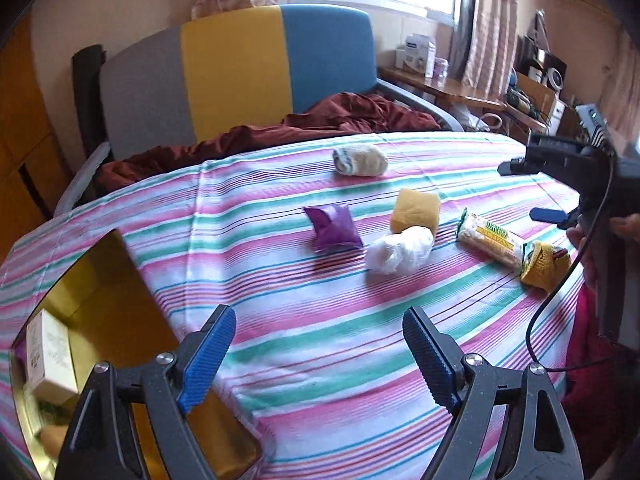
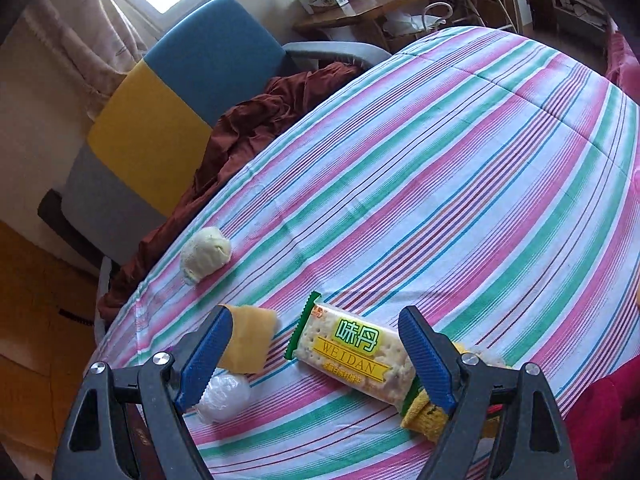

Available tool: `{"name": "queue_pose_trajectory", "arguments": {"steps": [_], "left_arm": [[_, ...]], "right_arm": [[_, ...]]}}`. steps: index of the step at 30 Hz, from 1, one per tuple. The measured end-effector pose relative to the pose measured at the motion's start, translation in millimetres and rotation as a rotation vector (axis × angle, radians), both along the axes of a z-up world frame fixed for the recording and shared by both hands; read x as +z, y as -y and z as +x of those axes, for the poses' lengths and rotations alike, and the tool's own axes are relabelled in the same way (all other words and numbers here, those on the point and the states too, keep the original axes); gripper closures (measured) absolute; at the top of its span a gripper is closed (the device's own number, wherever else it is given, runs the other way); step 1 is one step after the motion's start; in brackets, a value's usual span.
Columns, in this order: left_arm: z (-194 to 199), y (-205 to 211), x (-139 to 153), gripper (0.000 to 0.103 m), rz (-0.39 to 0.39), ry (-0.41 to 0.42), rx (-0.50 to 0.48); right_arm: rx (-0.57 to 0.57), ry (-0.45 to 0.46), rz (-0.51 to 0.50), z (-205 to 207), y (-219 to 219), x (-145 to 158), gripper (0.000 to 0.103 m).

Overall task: Organize objects
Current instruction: 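Reach the left gripper to the plastic-wrapped white bundle and grasp it, then hold the plastic bundle in the left gripper while the right gripper grasps the cream sock roll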

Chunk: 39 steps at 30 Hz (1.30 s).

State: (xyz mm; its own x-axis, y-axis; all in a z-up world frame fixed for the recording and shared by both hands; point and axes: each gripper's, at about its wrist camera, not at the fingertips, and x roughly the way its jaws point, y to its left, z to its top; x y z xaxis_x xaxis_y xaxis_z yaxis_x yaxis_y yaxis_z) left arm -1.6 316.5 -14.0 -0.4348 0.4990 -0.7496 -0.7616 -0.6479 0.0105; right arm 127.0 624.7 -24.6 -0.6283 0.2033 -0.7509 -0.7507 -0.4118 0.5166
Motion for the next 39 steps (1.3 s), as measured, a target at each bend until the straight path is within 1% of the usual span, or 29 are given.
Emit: {"name": "queue_pose_trajectory", "arguments": {"steps": [3,6,10,14,17,18,19,20,21,22,23,27,31,35,39], "left_arm": [[-2,-25,-4,0.017,-0.021,-0.02,-0.055],[-4,-52,-10,0.017,-0.041,-0.031,-0.11],[-6,-86,-20,0.017,-0.052,-0.049,-0.177],[-6,-116,-34,0.017,-0.081,-0.08,-0.242],[-6,-134,-48,0.017,-0.118,-0.097,-0.27],[-6,-138,-52,0.019,-0.124,-0.1,-0.278],[-6,-141,-56,0.024,-0.129,-0.099,-0.283],[-8,-145,-62,0.043,-0.145,-0.086,-0.281],[-10,-147,-68,0.059,-0.164,-0.058,-0.277],[-11,-147,-72,0.069,-0.165,-0.04,-0.261],[-10,-142,-72,0.071,-0.147,-0.03,-0.239],[6,-113,-71,0.072,-0.08,0.004,-0.181],[34,-78,-72,0.072,-0.04,-0.034,-0.164],[30,-64,-75,0.072,-0.001,0.012,-0.13],[27,-62,-77,0.072,0.033,0.034,-0.131]], "right_arm": [[-0.03,-0.037,-0.021,8,-5,1,0.017],[-0.027,-0.056,-0.04,8,-7,0,0.017],[-0.009,-0.066,-0.049,5,-6,0,0.017],[0.007,-0.072,-0.061,3,-7,-2,0.017],[0.025,-0.066,-0.061,0,-5,-4,0.017],[0.03,-0.062,-0.06,-1,-5,-4,0.017],[0.035,-0.057,-0.057,-2,-4,-4,0.017],[0.041,-0.053,-0.056,-3,-4,-4,0.017],[0.045,-0.053,-0.056,-4,-3,-4,0.017],[0.047,-0.051,-0.054,-4,-3,-4,0.017],[0.049,-0.047,-0.051,-4,-3,-4,0.017],[0.063,-0.042,-0.04,-6,-1,-3,0.017],[0.105,-0.025,-0.027,-14,5,-2,0.017],[0.168,0.01,-0.005,-26,15,-3,0.017],[0.237,0.055,0.003,-39,26,-8,0.017]]}}
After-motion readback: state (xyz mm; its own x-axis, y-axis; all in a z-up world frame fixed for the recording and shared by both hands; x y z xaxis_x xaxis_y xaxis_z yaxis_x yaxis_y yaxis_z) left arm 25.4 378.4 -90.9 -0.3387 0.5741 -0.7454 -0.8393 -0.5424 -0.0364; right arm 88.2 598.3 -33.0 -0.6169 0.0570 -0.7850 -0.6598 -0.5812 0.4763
